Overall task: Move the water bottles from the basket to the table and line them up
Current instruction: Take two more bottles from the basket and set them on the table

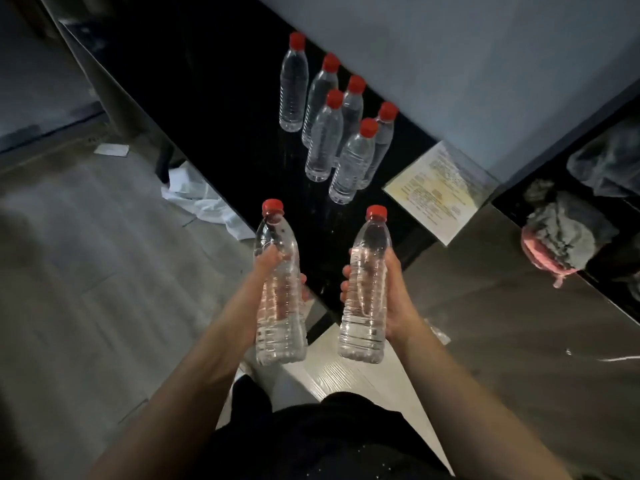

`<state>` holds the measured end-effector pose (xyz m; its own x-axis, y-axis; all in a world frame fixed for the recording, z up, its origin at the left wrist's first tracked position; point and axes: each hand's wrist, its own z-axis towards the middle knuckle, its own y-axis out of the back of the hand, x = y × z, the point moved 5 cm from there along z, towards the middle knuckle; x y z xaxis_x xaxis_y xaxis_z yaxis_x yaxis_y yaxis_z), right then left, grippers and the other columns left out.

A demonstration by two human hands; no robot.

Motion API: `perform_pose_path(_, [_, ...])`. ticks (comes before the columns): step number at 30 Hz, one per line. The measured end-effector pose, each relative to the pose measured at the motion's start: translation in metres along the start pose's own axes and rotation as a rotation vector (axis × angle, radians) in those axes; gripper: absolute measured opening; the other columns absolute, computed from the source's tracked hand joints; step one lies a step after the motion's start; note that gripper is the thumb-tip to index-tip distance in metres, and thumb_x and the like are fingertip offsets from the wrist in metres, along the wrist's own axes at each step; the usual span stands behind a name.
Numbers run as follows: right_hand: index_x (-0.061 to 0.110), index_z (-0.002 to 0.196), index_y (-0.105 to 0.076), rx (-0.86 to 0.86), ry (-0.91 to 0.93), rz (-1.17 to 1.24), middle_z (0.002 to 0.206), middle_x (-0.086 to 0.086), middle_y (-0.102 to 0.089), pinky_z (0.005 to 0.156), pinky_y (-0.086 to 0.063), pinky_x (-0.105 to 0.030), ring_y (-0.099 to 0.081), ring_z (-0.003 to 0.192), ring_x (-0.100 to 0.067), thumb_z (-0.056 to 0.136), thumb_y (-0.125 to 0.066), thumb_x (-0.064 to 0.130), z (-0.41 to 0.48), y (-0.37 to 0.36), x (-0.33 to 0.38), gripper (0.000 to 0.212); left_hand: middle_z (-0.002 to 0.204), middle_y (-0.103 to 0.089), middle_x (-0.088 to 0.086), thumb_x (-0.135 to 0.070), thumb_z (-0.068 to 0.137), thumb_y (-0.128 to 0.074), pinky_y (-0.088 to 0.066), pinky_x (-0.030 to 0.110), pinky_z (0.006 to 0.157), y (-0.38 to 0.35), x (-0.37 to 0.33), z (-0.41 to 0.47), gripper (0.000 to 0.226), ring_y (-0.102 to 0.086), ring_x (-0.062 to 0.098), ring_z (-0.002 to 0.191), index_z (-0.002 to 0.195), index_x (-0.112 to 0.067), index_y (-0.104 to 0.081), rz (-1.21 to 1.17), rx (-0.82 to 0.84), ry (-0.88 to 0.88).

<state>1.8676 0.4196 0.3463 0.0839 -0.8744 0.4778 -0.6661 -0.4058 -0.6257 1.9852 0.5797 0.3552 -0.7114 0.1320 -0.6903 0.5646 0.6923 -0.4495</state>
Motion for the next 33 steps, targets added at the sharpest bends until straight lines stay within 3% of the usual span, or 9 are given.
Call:
perform_pose_path(5, [0.014,0.093,-0.065,-0.052,0.06,-0.025,0.084,-0.006,-0.064,0.06,-0.052,-0.034,-0.061,0.065,-0.019,0.089,-0.049,0.065,0.041,-0.043,-0.016,0.053,0.083,-0.068,0.008,-0.065,0.079,-0.056,-0.056,0.032,0.059,0.037,-0.05,0.02,0.064,-0.067,0.02,0.065,0.105,-0.007,-0.061,0.013,0.055,0.028])
perform_pose_path(11, [0.014,0.095,-0.067,-0.074,0.065,-0.019,0.086,-0.007,-0.064,0.067,-0.049,-0.035,-0.059,0.067,-0.019,0.087,-0.051,0.066,0.079,-0.077,-0.02,0.055,0.082,-0.067,0.008,-0.065,0.077,-0.057,-0.055,0.033,0.061,0.067,-0.08,0.049,0.069,-0.066,0.021,0.067,0.11,-0.004,-0.057,0.003,0.11,0.052])
perform_pose_path(15, [0.016,0.086,-0.075,-0.096,0.111,-0.104,0.087,-0.008,-0.064,0.07,-0.049,-0.037,-0.061,0.071,-0.019,0.087,-0.046,0.071,0.114,-0.085,-0.006,0.062,0.081,-0.063,0.008,-0.058,0.082,-0.059,-0.056,0.032,0.062,0.077,-0.104,0.076,0.057,-0.062,0.019,0.066,0.104,-0.006,-0.057,-0.023,0.181,0.045])
perform_pose_path(18, [0.018,0.083,-0.074,-0.108,0.107,-0.132,0.085,-0.008,-0.064,0.07,-0.048,-0.037,-0.062,0.07,-0.018,0.087,-0.044,0.073,0.145,-0.09,0.006,0.063,0.088,-0.063,0.01,-0.061,0.076,-0.066,-0.056,0.035,0.067,0.086,-0.123,0.107,0.067,-0.063,0.022,0.073,0.113,-0.007,-0.055,-0.006,0.184,0.086])
perform_pose_path(22, [0.015,0.08,-0.077,-0.12,0.059,-0.123,0.082,-0.009,-0.067,0.072,-0.049,-0.037,-0.065,0.069,-0.019,0.084,-0.046,0.07,0.179,-0.102,0.029,0.064,0.086,-0.062,0.011,-0.059,0.083,-0.057,-0.055,0.034,0.064,0.092,-0.149,0.145,0.06,-0.063,0.022,0.071,0.107,-0.004,-0.056,0.108,0.169,0.121])
perform_pose_path(25, [0.007,0.091,-0.069,-0.113,-0.012,-0.204,0.076,-0.01,-0.067,0.066,-0.051,-0.034,-0.065,0.067,-0.02,0.071,-0.047,0.073,0.196,-0.118,0.045,0.073,0.089,-0.064,0.011,-0.054,0.086,-0.057,-0.056,0.034,0.068,0.098,-0.169,0.166,0.055,-0.063,0.022,0.075,0.112,-0.006,-0.057,0.143,0.106,0.095])
perform_pose_path(27, [0.003,0.104,-0.062,-0.106,-0.021,-0.273,0.076,-0.01,-0.068,0.063,-0.053,-0.032,-0.066,0.067,-0.021,0.074,-0.048,0.069,0.207,-0.13,0.056,0.074,0.087,-0.064,0.011,-0.049,0.087,-0.058,-0.057,0.035,0.068,0.1,-0.185,0.177,0.046,-0.064,0.022,0.073,0.108,-0.007,-0.058,0.192,0.114,0.058])
perform_pose_path(30, [0.005,0.122,-0.054,-0.127,0.045,-0.313,0.08,-0.012,-0.069,0.061,-0.055,-0.033,-0.067,0.066,-0.025,0.091,-0.052,0.053,0.221,-0.144,0.074,0.057,0.09,-0.067,0.014,-0.049,0.083,-0.063,-0.058,0.036,0.065,0.099,-0.211,0.188,0.053,-0.067,0.026,0.072,0.114,-0.006,-0.055,0.312,0.055,-0.026])
perform_pose_path(33, [0.015,0.121,-0.055,-0.143,0.176,-0.325,0.085,-0.012,-0.072,0.064,-0.056,-0.036,-0.068,0.069,-0.026,0.091,-0.054,0.05,0.228,-0.152,0.086,0.046,0.102,-0.069,0.016,-0.043,0.08,-0.068,-0.059,0.039,0.071,0.099,-0.231,0.197,0.049,-0.071,0.031,0.083,0.119,-0.017,-0.053,0.407,0.005,-0.144])
